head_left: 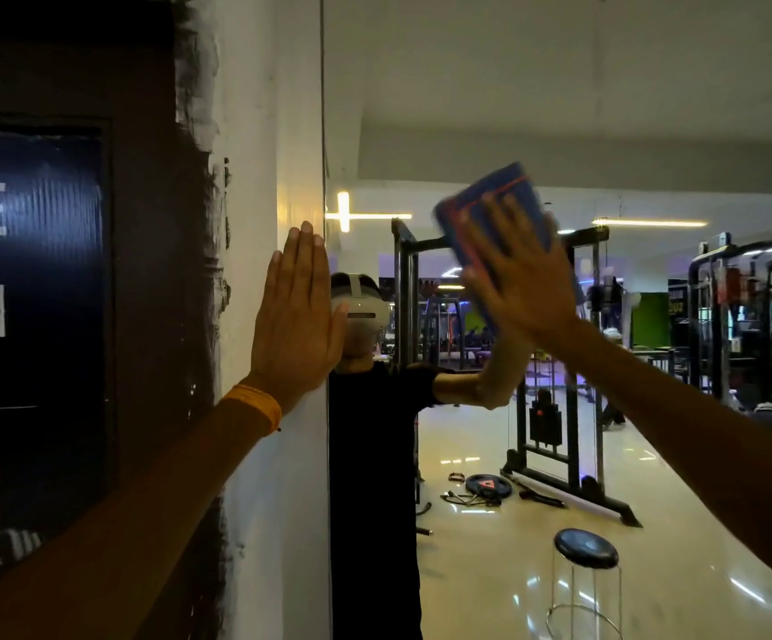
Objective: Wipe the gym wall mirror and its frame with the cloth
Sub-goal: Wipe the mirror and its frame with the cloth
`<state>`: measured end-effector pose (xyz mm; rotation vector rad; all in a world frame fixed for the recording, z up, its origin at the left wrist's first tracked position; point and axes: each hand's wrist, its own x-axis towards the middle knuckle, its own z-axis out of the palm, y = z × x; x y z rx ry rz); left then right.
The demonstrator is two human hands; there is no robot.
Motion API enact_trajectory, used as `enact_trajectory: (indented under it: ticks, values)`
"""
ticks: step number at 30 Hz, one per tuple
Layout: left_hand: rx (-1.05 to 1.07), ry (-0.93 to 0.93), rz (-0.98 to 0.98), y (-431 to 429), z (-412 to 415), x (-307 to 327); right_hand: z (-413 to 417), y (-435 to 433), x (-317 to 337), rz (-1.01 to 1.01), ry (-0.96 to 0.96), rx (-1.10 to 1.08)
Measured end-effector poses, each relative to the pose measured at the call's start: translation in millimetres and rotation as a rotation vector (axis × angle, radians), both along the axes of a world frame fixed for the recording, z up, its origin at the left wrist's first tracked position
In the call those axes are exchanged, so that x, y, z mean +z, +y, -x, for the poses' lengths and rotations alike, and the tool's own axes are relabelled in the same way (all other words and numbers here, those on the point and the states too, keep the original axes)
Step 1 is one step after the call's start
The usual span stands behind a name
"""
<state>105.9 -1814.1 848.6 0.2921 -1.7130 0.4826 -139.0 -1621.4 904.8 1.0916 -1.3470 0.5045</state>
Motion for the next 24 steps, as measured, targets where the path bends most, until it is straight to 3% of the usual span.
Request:
enact_trajectory:
  ticks: [3,4,7,10,13,15,16,19,21,24]
  values:
    - [-0.015,-0.004,-0.004,0,-1,0,-23,-11,1,0.200,-0.273,0.021]
    - [-0.037,0.005,-0.004,0,-1,0,-34,-22,-19,0.148,-0.239,0.029]
    - [-0.159,0.047,-0.047,6,1,2,-45,-28,-79,-0.156,0.103,0.053]
    - [-0.205,0.071,-0.090,11,2,14,-18,-14,-45,-0.218,0.208,0.042]
    - [-0.132,0.052,-0.053,6,5,36,3,0,18,0.091,-0.089,-0.009]
    - [-0.064,0.058,-0.039,3,8,44,-10,-5,16,0.244,-0.282,0.013]
    - [-0.041,0.065,-0.030,2,9,45,-21,-13,0,0.229,-0.282,0.028]
    - [-0.003,0.070,-0.026,2,10,43,-41,-27,-71,-0.059,0.027,0.076]
    - [-0.012,0.064,-0.029,3,10,42,-25,-19,-73,-0.199,0.194,0.047]
    - [-0.001,0.061,-0.032,2,9,42,7,-4,-18,-0.101,0.150,0.018]
